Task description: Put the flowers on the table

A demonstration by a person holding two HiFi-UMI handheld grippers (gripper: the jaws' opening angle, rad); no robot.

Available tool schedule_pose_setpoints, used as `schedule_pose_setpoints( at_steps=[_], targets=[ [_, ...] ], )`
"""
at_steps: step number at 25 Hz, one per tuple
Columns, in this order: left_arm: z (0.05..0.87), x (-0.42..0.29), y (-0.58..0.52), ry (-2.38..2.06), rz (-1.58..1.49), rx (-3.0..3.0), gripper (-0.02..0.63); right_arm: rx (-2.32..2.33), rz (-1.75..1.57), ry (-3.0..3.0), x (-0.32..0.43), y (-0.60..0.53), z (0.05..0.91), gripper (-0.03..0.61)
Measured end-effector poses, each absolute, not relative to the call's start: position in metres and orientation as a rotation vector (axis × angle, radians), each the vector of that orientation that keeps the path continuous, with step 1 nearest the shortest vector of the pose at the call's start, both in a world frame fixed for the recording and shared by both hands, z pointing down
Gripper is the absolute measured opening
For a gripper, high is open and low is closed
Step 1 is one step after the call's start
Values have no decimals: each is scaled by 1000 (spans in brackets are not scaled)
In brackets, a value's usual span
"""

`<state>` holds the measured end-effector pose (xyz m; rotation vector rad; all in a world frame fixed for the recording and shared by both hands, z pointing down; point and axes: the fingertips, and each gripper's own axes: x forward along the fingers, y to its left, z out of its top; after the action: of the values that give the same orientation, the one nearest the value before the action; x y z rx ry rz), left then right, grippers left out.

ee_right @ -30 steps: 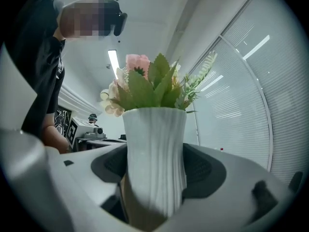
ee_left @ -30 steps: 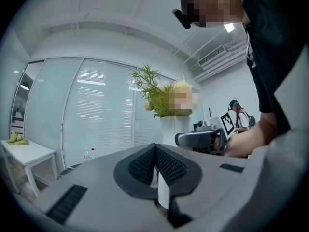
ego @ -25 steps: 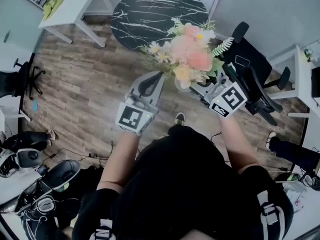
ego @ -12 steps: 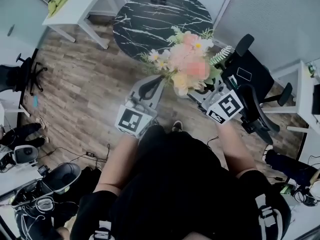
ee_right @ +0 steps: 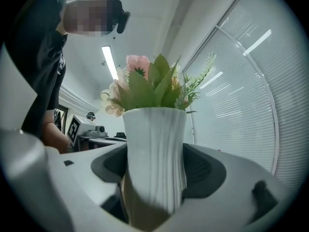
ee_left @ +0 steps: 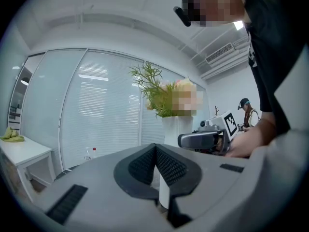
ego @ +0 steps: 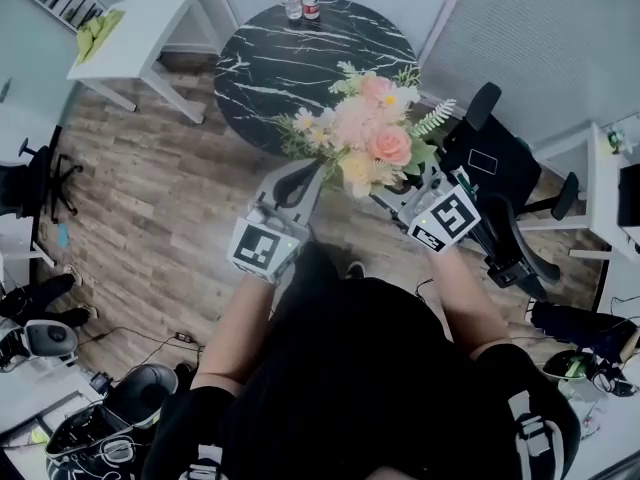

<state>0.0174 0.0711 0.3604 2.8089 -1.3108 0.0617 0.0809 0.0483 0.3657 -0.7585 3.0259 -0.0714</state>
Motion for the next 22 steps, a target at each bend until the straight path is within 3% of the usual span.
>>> schedule_pose_setpoints(
  at_steps=[22],
  targets=[
    [365,-91,-59,-1022,23,2909,11,-1054,-89,2954,-25,-71,367,344]
  ],
)
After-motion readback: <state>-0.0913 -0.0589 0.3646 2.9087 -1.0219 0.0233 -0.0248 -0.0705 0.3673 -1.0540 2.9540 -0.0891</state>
